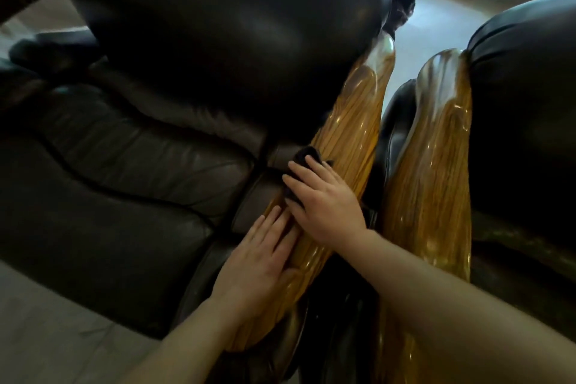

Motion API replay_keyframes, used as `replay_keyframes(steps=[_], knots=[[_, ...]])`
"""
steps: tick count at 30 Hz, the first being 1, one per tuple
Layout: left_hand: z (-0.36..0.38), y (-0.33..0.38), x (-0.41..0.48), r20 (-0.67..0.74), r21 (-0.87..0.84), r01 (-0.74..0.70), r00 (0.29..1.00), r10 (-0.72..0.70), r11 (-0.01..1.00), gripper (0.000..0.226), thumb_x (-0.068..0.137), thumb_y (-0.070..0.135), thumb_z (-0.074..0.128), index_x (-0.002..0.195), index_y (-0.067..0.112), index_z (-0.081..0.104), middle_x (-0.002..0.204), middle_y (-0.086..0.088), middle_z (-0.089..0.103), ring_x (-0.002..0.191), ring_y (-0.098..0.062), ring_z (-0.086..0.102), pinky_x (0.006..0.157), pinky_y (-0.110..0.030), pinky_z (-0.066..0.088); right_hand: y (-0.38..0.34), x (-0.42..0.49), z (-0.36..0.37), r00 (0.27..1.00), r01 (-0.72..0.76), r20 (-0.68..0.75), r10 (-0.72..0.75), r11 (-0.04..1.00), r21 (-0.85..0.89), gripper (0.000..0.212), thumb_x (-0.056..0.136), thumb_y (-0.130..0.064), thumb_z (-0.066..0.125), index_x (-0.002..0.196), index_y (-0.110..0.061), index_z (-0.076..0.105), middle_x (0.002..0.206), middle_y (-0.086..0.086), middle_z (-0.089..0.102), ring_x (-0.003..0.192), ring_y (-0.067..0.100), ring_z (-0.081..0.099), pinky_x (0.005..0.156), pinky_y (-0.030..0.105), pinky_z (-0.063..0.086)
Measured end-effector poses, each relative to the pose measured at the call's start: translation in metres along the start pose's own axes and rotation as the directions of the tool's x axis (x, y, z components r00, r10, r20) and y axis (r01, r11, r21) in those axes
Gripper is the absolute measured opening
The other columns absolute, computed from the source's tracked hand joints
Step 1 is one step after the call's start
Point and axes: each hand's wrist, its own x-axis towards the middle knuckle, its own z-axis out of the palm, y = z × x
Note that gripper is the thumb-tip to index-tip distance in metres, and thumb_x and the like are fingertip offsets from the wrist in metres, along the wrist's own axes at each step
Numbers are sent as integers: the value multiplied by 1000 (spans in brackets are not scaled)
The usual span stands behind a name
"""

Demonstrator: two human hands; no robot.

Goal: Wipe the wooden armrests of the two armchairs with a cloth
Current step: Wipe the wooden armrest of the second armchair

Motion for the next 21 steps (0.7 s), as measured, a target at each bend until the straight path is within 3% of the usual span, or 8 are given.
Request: replay_keyframes(steps=[3,6,10,16,21], knots=[[-2,5,-1,-27,-6,10,1000,-10,1000,75,95,58,31,157,21,11,165,-5,4,152,-18,-6,123,-40,4,29,9,-12,996,64,61,-62,997,-40,50,98,-47,42,144,-26,48,157,-3,39,150,19,25,122,45,21],[-7,8,-1,-35,20,16,999,-16,1000,75,95,57,39,156,20,16,165,-5,7,151,-20,-4,121,-38,-2,45,18,-14,994,-102,-34,102,995,-1,49,99,-44,43,143,-24,49,155,-2,43,148,22,28,122,46,21],[-12,14,-2,-23,-28,53,998,-54,998,76,98,55,37,157,24,0,165,0,-12,148,-14,-20,116,-31,-17,24,9,4,938,-279,-186,294,955,104,46,100,-38,45,140,-18,53,151,3,48,147,25,30,122,47,21],[-16,12,-5,-7,-60,54,999,-54,997,69,100,52,32,157,25,4,166,1,-7,149,-12,-17,122,-35,-4,-6,-27,16,942,-233,-224,251,967,105,46,99,-35,47,140,-15,52,149,4,49,146,26,31,122,48,21],[-25,14,-24,42,-104,161,987,-157,981,65,99,52,32,156,28,12,166,1,1,151,-14,-7,123,-39,2,-26,-44,24,951,-182,-236,199,979,91,42,95,-32,54,134,-15,59,141,4,57,140,27,41,118,48,26]])
